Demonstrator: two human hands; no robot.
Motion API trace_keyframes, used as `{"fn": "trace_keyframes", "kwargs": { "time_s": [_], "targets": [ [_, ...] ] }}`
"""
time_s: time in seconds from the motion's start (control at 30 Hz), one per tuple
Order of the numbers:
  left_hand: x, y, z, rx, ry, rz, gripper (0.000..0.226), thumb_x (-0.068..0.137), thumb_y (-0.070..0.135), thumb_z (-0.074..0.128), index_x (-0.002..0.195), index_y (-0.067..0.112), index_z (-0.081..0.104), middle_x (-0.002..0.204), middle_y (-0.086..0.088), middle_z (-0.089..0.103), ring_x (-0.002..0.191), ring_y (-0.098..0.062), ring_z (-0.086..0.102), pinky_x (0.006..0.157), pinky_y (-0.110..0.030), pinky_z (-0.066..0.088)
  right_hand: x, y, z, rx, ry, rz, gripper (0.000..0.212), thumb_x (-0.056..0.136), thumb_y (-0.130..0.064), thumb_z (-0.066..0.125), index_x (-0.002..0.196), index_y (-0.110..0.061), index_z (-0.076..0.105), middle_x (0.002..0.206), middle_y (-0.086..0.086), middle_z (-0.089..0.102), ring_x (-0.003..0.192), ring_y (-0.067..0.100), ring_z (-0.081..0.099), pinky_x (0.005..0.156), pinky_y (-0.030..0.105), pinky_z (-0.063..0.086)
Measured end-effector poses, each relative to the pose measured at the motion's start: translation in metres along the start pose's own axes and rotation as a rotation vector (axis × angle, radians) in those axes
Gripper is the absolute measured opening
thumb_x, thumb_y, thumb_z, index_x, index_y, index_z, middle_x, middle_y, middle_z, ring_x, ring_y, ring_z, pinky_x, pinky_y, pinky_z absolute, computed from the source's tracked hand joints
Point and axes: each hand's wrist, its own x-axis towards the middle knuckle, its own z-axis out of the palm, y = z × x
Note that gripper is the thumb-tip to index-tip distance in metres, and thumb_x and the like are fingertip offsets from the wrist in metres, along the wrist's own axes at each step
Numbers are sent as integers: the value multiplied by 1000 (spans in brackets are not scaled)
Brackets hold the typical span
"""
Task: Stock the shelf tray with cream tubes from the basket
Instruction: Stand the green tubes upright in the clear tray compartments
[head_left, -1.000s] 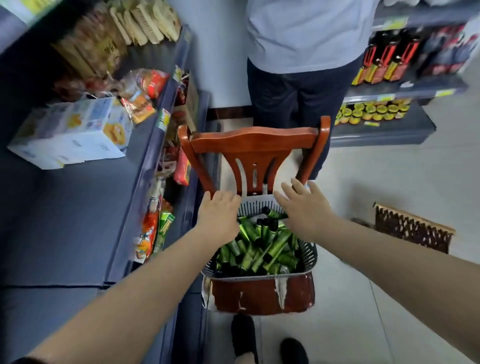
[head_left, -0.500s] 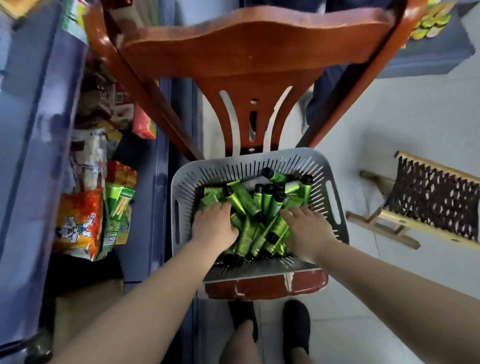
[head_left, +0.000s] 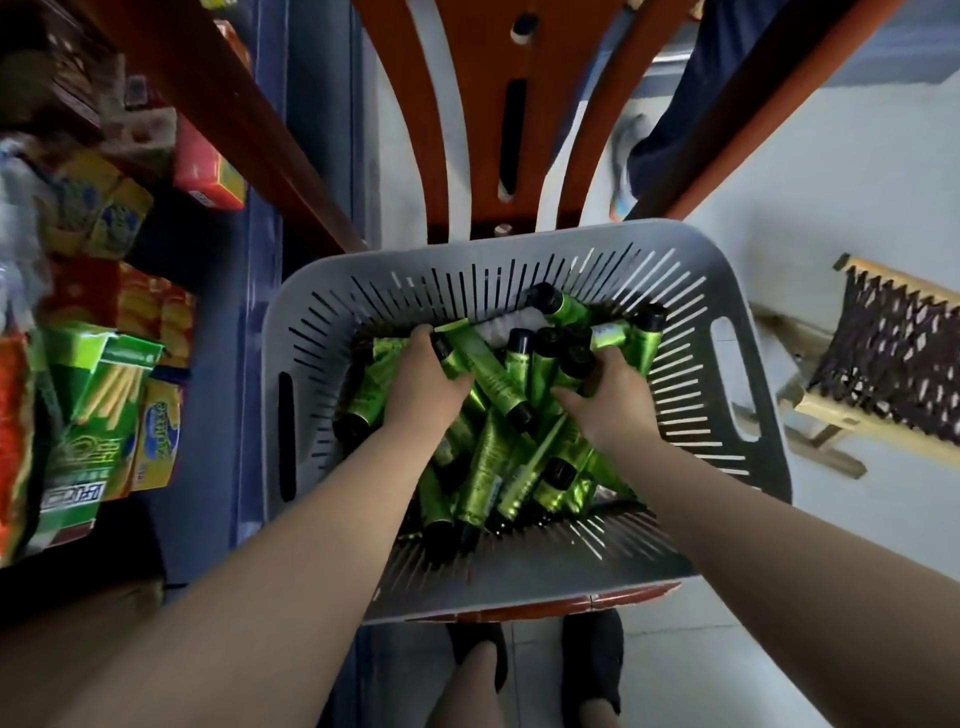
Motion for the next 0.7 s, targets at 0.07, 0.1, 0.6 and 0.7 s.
{"fn": "trace_keyframes", "kwargs": {
  "time_s": [0.07, 0.1, 0.6, 0.7],
  "targets": [
    [2, -1, 0, -22, 16, 3, 64, 85, 19, 68, 138, 13, 32, 135, -12, 46, 121, -28, 49, 91, -34, 43, 3, -1, 4, 12, 13, -6, 61, 84, -29, 70, 133, -7, 40, 114, 11, 61, 83, 20, 54, 64, 27, 43],
    [2, -1, 0, -35, 24, 7, 62, 84, 19, 69, 136, 14, 35, 131, -12, 49, 116, -29, 52, 88, -34, 46, 4, -1, 4, 8, 14, -9, 62, 83, -30, 70, 132, -7, 40, 112, 11, 61, 80, 20, 55, 62, 29, 46],
    [-48, 11, -53, -29, 179, 46, 33, 83, 19, 69, 97, 13, 39, 74, 5, 45, 60, -10, 45, 50, -24, 33, -13, -25, -37, -131, -54, -109, 16, 85, -19, 61, 99, -16, 52, 81, 4, 61, 70, 25, 62, 62, 38, 56],
    [-50, 2, -55, -56, 189, 12, 27, 83, 20, 69, 96, 15, 46, 84, 2, 51, 74, -20, 53, 58, -30, 42, -9, -21, -35, -162, -96, -102, 42, 85, -24, 65, 118, -13, 42, 90, 4, 58, 76, 25, 63, 63, 37, 56]
  ]
}}
